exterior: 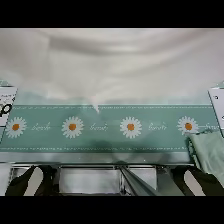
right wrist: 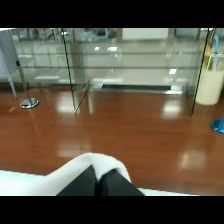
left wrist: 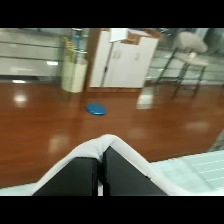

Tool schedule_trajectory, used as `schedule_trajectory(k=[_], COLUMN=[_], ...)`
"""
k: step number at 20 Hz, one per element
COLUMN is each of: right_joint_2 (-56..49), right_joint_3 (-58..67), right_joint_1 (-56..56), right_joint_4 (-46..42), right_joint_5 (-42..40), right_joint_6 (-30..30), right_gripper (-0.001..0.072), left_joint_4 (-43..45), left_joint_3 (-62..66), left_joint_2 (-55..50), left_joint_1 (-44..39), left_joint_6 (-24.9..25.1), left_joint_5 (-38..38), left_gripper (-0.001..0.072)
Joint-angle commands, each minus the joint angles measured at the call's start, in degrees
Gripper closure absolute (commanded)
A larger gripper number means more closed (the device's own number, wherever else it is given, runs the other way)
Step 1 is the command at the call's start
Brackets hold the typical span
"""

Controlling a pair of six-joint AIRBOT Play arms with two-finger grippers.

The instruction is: Fold the shirts.

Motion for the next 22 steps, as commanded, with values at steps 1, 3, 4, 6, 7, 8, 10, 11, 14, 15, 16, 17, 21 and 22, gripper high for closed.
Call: schedule_trajectory(k=[1,3,4,6,7,8,10,11,14,15,16,17,21,22], right_joint_2=[6.36,8.81,9.49,9.90,9.90,9.90,9.90,9.90,9.90,9.81,9.11,7.74,-6.75,-12.28], right_joint_3=[0.31,-0.61,-0.66,-0.66,-0.66,-0.68,-1.95,-3.89,-15.43,-21.07,-26.62,-31.28,-41.90,-41.88], right_joint_1=[0.07,0.07,0.00,0.00,0.00,0.00,0.00,0.00,0.00,0.00,0.00,0.02,0.02,0.02], right_joint_4=[-4.90,-7.30,-8.87,-10.38,-10.45,-11.15,-12.28,-12.50,-11.50,-9.99,-7.63,-5.20,0.46,2.86], right_joint_5=[4.52,6.43,8.96,15.76,18.51,20.50,21.64,21.62,19.12,16.50,13.73,10.95,-4.17,-6.99], right_joint_6=[1.46,4.42,5.35,7.23,8.09,8.57,8.98,9.03,8.24,7.63,6.78,5.31,-0.09,-2.29], right_gripper=[0.0694,0.0694,0.0693,0.0693,0.0693,0.0693,0.0693,0.0693,0.0693,0.0693,0.0693,0.0693,0.0694,0.0694], left_joint_4=[22.43,37.33,44.33,52.70,54.51,55.49,55.82,55.80,55.06,54.05,52.43,50.58,47.17,47.15], left_joint_3=[1.03,1.03,1.03,0.98,0.98,0.98,-0.63,-2.97,-12.07,-15.13,-18.36,-21.14,-26.16,-25.66], left_joint_2=[7.50,11.02,12.76,15.65,16.37,16.48,15.63,15.10,10.56,8.17,5.16,2.03,-16.39,-21.81], left_joint_1=[-10.78,-19.80,-23.30,-27.63,-28.70,-29.29,-29.44,-29.46,-29.46,-29.46,-29.46,-29.46,-29.46,-29.46], left_joint_6=[-4.72,-8.61,-11.37,-16.04,-17.11,-17.88,-18.12,-18.95,-19.34,-19.30,-19.26,-18.73,-14.56,-14.58], left_joint_5=[-0.55,-3.19,-4.46,-5.49,-5.66,-6.75,-10.03,-10.21,-9.99,-9.22,-7.17,-4.37,10.82,15.74], left_gripper=[0.0686,0.0686,0.0686,0.0686,0.0686,0.0686,0.0686,0.0686,0.0686,0.0686,0.0686,0.0686,0.0685,0.0686])
